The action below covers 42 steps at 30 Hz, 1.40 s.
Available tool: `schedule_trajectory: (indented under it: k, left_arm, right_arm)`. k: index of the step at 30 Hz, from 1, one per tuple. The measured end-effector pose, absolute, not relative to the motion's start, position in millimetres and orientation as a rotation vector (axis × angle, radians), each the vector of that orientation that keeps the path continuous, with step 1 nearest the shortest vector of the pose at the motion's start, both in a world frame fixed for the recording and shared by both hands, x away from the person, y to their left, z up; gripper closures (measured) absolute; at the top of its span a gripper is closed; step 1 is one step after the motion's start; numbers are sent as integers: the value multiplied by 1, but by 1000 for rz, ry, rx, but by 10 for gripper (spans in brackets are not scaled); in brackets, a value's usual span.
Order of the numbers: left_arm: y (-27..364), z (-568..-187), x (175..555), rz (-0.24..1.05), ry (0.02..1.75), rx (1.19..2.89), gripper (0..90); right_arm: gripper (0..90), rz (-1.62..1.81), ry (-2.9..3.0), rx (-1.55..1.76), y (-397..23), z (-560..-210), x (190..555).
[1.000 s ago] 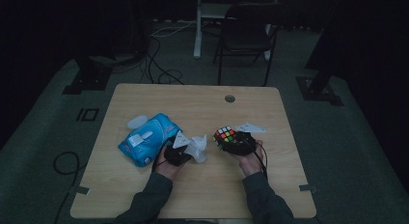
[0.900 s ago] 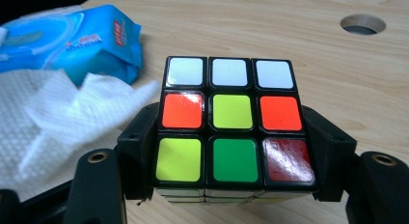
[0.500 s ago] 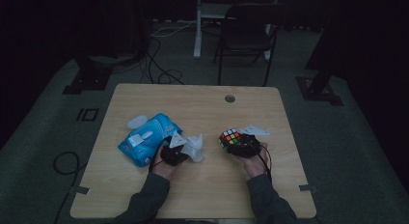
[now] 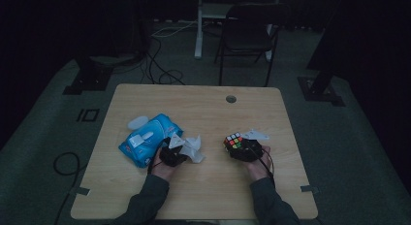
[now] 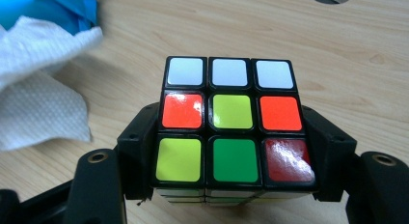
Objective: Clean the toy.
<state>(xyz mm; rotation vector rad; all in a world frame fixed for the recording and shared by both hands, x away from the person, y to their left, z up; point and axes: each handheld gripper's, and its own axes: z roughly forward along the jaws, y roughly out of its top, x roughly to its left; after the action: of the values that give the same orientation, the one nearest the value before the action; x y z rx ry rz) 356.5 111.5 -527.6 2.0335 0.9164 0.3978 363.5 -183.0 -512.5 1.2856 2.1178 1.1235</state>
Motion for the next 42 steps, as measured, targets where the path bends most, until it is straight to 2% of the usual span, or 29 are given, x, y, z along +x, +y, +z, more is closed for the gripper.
schedule_trajectory:
  k: [24,31,33,37,42]
  left_arm:
    - [120,-538,358,370,970,2044,772]
    - [125,-541,356,363,985,2041,732]
    - [126,-542,356,362,990,2035,720]
    - [127,-542,355,362,993,2031,689]
    - [128,-544,354,348,998,2024,639]
  right_arm:
    - [339,1015,2113,1321,-194,-529,359]
    - [331,1007,2123,1309,-194,-529,359]
    - [284,1028,2133,1313,-194,-529,359]
    - [122,1019,2151,1333,-195,-530,360]
    - [109,1030,2160,1321,-196,-530,358]
